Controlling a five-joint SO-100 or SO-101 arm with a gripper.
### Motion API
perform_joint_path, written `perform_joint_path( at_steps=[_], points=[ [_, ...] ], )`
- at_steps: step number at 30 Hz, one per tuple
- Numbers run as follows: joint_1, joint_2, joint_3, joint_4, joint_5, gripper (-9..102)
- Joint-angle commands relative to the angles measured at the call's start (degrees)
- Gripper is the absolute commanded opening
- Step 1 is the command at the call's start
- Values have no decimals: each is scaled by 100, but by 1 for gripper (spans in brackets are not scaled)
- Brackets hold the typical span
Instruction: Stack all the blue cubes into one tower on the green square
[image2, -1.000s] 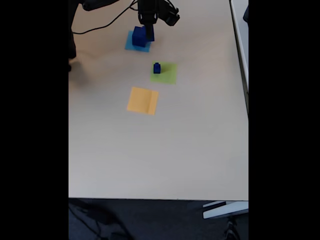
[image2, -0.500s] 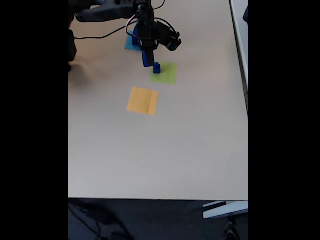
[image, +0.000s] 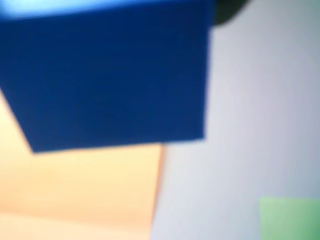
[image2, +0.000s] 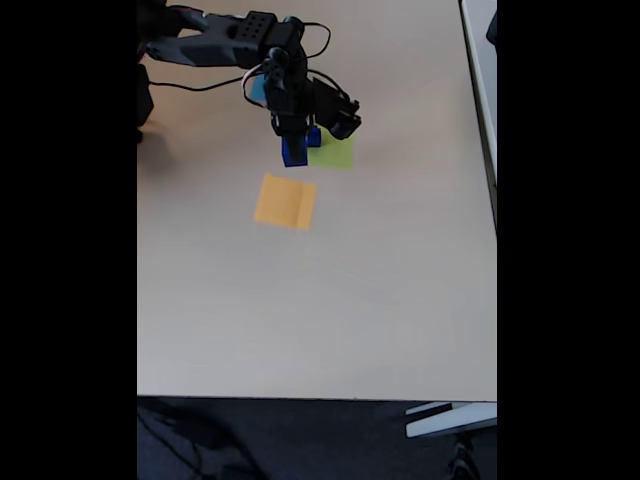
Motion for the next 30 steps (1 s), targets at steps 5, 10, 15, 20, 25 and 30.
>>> perform_joint_path(
  at_steps=[5,10,15,20,25,30],
  points=[
    [97,-167,-475,-62,-141,0],
    [229,-255,-475,-79,-211,0],
    [378,-483,-475,-158,-325,0],
    [396,-694,-475,-220,-343,0],
    [466,-791,-501,-229,-387,0],
    [519,-879,-527,-237,-396,0]
  ],
)
